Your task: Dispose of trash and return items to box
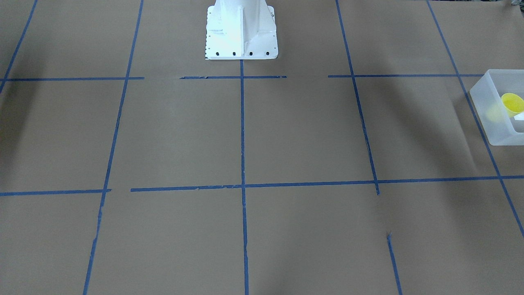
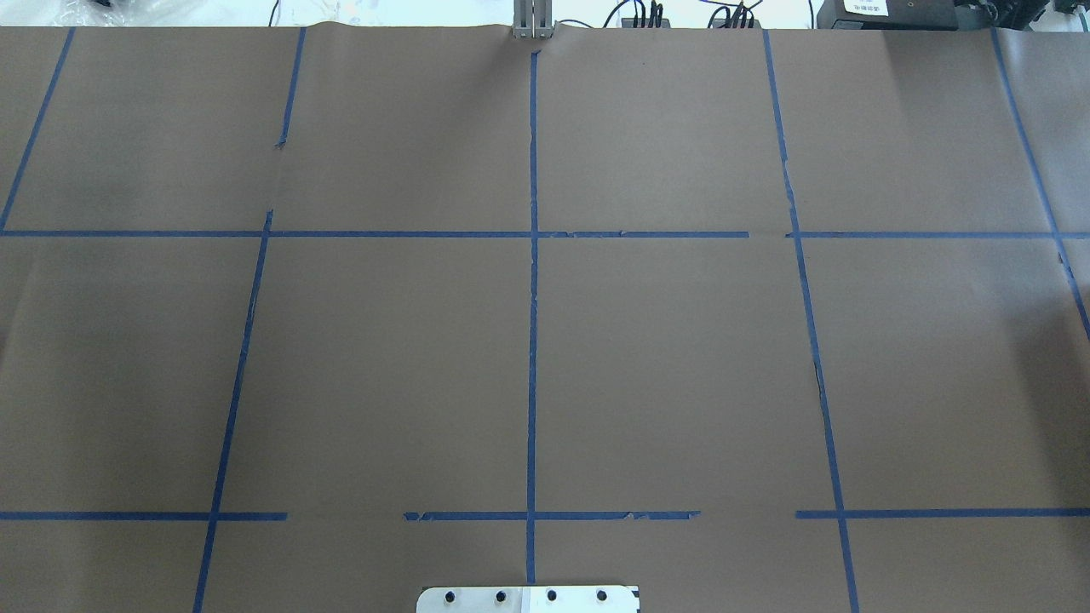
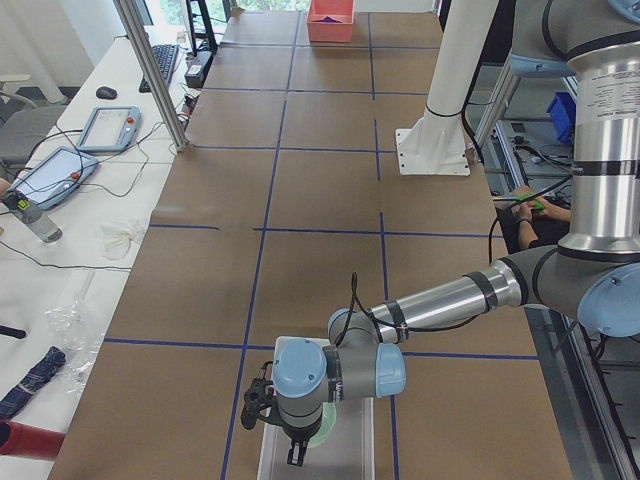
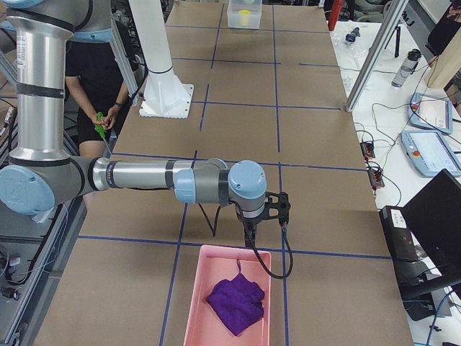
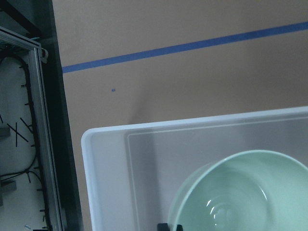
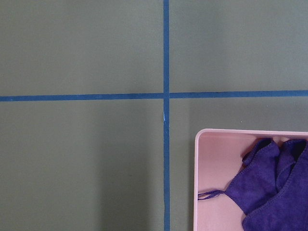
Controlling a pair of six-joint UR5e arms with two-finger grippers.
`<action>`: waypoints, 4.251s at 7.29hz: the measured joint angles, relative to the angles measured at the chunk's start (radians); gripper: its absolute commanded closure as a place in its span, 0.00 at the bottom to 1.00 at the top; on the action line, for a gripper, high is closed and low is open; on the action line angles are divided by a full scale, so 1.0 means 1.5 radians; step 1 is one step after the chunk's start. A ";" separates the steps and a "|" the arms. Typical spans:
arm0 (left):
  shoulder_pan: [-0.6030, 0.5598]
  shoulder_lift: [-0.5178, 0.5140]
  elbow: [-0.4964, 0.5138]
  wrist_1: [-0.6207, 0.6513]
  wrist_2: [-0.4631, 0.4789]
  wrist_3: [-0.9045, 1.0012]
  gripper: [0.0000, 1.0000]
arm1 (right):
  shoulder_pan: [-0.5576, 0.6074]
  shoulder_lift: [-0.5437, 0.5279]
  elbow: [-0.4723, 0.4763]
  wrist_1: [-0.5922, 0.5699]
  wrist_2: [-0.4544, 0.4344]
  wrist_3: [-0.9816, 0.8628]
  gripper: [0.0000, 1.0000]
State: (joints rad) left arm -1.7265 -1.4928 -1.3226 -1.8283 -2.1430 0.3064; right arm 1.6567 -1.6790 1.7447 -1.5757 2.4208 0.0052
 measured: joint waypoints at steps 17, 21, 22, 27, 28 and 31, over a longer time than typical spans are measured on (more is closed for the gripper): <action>0.082 -0.061 -0.218 0.120 -0.113 -0.199 0.00 | 0.000 0.011 -0.003 -0.002 0.005 0.006 0.00; 0.084 -0.064 -0.201 0.119 -0.117 -0.207 0.00 | 0.000 0.011 -0.003 -0.002 0.004 0.005 0.00; 0.084 -0.064 -0.198 0.118 -0.116 -0.207 0.00 | 0.000 0.011 -0.003 -0.002 0.004 0.005 0.00; 0.085 -0.062 -0.183 0.134 -0.112 -0.208 0.00 | 0.000 0.010 -0.006 -0.002 0.005 0.005 0.00; 0.085 -0.061 -0.178 0.136 -0.112 -0.206 0.00 | 0.000 0.010 -0.007 -0.002 0.005 0.005 0.00; 0.085 -0.058 -0.177 0.136 -0.114 -0.204 0.00 | 0.000 0.010 -0.007 -0.002 0.005 0.005 0.00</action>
State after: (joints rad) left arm -1.5984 -1.5793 -1.5876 -1.6239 -2.3140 0.0004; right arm 1.6567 -1.6644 1.7342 -1.5785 2.4285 0.0123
